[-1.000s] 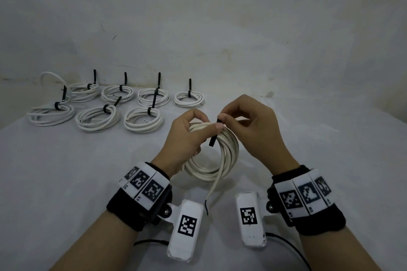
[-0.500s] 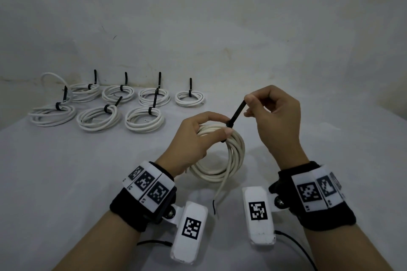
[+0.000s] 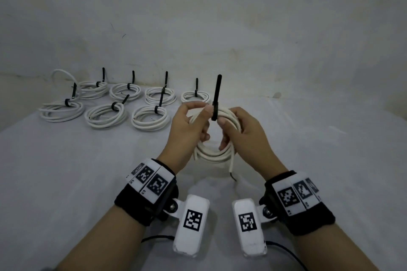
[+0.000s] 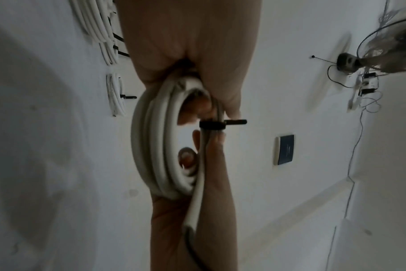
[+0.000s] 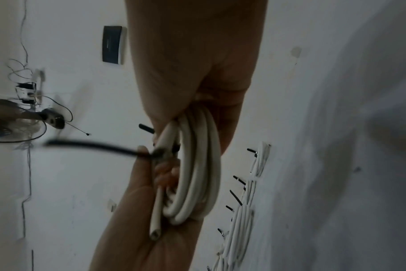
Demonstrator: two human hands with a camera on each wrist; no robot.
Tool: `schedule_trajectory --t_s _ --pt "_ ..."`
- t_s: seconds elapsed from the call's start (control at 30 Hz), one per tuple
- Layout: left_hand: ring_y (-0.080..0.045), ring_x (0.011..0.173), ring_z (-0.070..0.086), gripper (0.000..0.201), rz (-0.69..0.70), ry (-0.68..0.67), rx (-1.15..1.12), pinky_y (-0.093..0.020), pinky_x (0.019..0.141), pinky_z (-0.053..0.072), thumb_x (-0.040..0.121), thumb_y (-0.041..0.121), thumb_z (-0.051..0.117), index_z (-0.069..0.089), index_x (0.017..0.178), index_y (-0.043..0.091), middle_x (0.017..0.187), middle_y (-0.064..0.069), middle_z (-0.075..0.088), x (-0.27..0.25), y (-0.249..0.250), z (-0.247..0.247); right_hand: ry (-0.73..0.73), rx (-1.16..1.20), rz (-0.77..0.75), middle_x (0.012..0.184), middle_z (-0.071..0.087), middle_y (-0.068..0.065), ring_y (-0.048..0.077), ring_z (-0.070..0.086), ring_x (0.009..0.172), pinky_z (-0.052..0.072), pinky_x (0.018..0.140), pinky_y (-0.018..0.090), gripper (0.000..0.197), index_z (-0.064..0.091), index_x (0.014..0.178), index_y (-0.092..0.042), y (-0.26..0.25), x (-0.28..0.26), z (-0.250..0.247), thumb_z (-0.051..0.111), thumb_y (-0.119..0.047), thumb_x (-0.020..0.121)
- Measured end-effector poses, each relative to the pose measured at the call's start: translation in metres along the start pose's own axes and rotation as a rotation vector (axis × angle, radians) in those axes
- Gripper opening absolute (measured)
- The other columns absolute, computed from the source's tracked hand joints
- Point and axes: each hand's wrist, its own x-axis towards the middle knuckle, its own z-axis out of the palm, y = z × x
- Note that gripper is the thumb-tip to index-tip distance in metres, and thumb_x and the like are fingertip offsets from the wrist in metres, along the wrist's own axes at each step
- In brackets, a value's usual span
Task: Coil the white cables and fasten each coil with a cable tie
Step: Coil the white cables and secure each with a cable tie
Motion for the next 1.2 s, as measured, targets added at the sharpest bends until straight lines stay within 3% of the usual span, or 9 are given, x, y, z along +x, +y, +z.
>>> schedule_trajectory --t_s 0.17,0.33,0.43,0.6,0.73,0.93,1.03,1.13,1.2 --pt "-0.009 0.065 0.063 0.029 -0.109 -0.242 0.374 -0.024 0.056 0.052 0.096 0.036 0.047 0.049 0.116 0.015 0.075 -0.002 0.060 0.005 0.002 -0.014 0.155 -0.050 0.062 0.058 0.056 -0.001 0.012 0.059 0.042 0.044 0.044 0.019 0.018 0.062 0.092 -0.009 0.016 0.004 0.000 0.057 -0.025 0.094" --pt "-0.008 0.060 0.055 0.020 -0.062 -0.234 0.617 -0.010 0.041 0.037 0.101 0.029 0.039 0.045 0.112 0.014 0.075 -0.001 0.052 0.024 -0.004 -0.010 0.164 -0.085 0.135 0.068 0.063 0.004 0.024 0.064 0.063 0.053 0.060 0.036 0.030 0.063 0.081 -0.020 0.037 0.010 -0.001 0.046 -0.038 0.097" --pt "-0.008 0.056 0.049 0.014 -0.093 -0.182 0.645 -0.011 0.039 0.036 0.102 0.027 0.037 0.042 0.108 0.015 0.074 -0.001 0.049 0.052 -0.008 -0.010 0.156 -0.151 0.164 0.077 0.064 0.007 0.020 0.060 0.072 0.050 0.072 0.037 0.038 0.062 0.080 -0.012 0.054 0.006 -0.005 0.039 -0.035 0.101" --pt "-0.017 0.065 0.057 0.020 -0.221 0.056 0.653 -0.030 0.058 0.044 0.102 0.027 0.033 0.041 0.111 0.010 0.083 -0.008 0.056 0.106 -0.029 -0.024 0.082 -0.318 0.243 0.100 0.065 0.002 0.014 0.057 0.094 0.040 0.078 0.023 0.024 0.068 0.097 -0.011 0.070 0.005 -0.013 0.044 -0.012 0.096" --pt "-0.038 0.107 0.057 0.033 -0.274 0.082 0.939 -0.042 0.089 0.045 0.101 0.019 0.035 0.043 0.123 -0.004 0.117 -0.026 0.058 0.128 -0.045 -0.030 0.026 -0.366 0.284 0.104 0.063 0.003 0.016 0.055 0.096 0.040 0.083 0.024 0.021 0.067 0.100 -0.009 0.073 0.006 -0.013 0.047 -0.010 0.094" --pt "-0.038 0.113 0.052 0.029 -0.251 0.034 1.127 -0.039 0.092 0.039 0.098 0.013 0.037 0.049 0.120 -0.001 0.123 -0.024 0.055 0.142 -0.054 -0.031 -0.012 -0.414 0.291 0.102 0.060 -0.001 0.014 0.053 0.096 0.037 0.083 0.022 0.021 0.067 0.100 -0.010 0.072 0.008 -0.013 0.047 -0.011 0.094" --pt "-0.040 0.116 0.050 0.051 -0.286 0.011 1.193 -0.041 0.098 0.040 0.098 0.043 0.035 0.053 0.120 0.001 0.129 -0.022 0.054 0.148 -0.057 -0.029 -0.005 -0.411 0.298 0.099 0.059 -0.002 0.012 0.052 0.095 0.034 0.079 0.019 0.020 0.068 0.097 -0.011 0.073 0.008 -0.012 0.049 -0.011 0.093" --pt "-0.040 0.129 0.039 0.098 -0.392 -0.105 1.365 -0.045 0.107 0.031 0.067 0.084 0.038 0.044 0.137 0.016 0.142 -0.015 0.043 0.146 -0.059 -0.026 -0.008 -0.430 0.291 0.099 0.059 -0.002 0.011 0.052 0.093 0.032 0.075 0.015 0.018 0.069 0.096 -0.011 0.074 0.009 -0.011 0.051 -0.011 0.093" --pt "-0.039 0.134 0.033 0.116 -0.383 -0.170 1.501 -0.045 0.108 0.028 0.053 0.089 0.049 0.034 0.143 0.018 0.148 -0.017 0.035 0.142 -0.061 -0.025 -0.006 -0.413 0.304 0.101 0.060 -0.001 0.012 0.052 0.094 0.034 0.079 0.017 0.018 0.069 0.096 -0.011 0.073 0.009 -0.011 0.051 -0.011 0.092"
